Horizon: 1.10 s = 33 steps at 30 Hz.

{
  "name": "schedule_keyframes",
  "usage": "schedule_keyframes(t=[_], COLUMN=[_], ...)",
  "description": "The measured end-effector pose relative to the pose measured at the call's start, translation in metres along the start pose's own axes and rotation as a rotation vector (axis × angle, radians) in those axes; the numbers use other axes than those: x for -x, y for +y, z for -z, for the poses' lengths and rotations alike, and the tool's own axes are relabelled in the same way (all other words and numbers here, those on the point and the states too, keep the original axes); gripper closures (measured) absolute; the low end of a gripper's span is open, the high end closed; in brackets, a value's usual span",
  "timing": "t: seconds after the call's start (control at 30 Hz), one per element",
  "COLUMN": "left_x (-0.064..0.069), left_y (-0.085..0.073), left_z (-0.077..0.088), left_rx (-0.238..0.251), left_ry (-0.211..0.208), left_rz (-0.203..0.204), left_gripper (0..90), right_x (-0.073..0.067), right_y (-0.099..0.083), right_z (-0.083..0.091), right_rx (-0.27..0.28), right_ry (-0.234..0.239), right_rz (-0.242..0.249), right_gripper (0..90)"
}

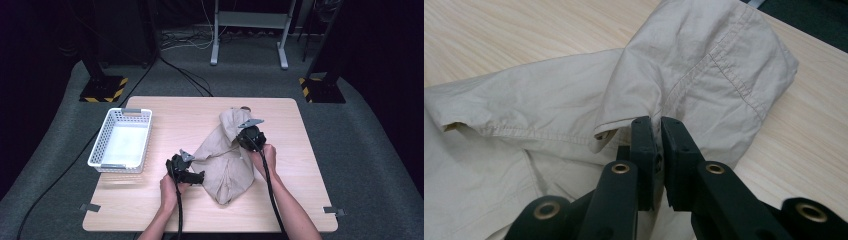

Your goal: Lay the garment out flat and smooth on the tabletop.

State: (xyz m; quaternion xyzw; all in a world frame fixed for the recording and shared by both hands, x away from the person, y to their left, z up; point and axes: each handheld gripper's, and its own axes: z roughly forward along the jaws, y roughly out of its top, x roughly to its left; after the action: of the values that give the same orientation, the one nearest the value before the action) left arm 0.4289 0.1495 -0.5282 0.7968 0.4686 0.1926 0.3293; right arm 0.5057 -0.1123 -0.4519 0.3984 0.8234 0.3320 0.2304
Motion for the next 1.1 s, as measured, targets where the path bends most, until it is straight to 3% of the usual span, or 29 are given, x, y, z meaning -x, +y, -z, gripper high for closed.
schedule_keyframes(t=[0.63, 1.1], left_x=[0.0, 0.001], left_y=[0.0, 0.0], left_z=[0.0, 0.0], left_rx=[-0.002, -0.003], left_ry=[0.004, 0.005], left_rz=[0.004, 0.006], left_gripper=[0.6, 0.6], right_x=[0.032, 0.056], right_y=[-0.015, -0.037], right_z=[0.018, 0.026], right_rx=[0.011, 0.007], right_ry=[-0.058, -0.093], right_rz=[-0.067, -0.128], right_gripper=[85.1, 85.4])
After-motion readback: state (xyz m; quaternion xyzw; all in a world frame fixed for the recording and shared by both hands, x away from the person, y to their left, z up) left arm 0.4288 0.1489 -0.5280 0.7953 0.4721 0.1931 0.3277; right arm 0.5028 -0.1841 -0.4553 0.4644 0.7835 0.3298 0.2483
